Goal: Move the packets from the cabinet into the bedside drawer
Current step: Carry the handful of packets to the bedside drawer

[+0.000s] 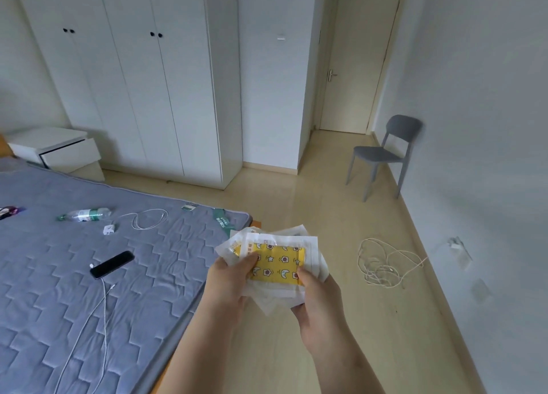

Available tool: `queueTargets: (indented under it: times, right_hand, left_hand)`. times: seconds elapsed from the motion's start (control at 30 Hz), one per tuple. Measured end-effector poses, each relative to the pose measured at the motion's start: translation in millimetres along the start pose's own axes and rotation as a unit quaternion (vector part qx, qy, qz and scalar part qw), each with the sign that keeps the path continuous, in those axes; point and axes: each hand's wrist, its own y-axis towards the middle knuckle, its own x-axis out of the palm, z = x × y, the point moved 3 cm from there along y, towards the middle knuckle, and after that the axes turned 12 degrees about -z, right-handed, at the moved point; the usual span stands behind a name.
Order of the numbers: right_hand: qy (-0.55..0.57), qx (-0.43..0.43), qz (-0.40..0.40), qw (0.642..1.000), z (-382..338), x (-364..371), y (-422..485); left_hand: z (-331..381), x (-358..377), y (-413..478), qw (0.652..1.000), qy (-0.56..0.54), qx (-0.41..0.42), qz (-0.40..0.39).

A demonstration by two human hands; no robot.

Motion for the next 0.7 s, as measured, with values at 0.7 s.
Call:
queueTargets:
  times: [0.7]
  right_hand:
    - [-0.034, 0.080, -0.030, 0.996, -114, -47, 456]
  left_hand:
    - [47, 131, 418, 0.996, -0.043, -0.014, 0.078]
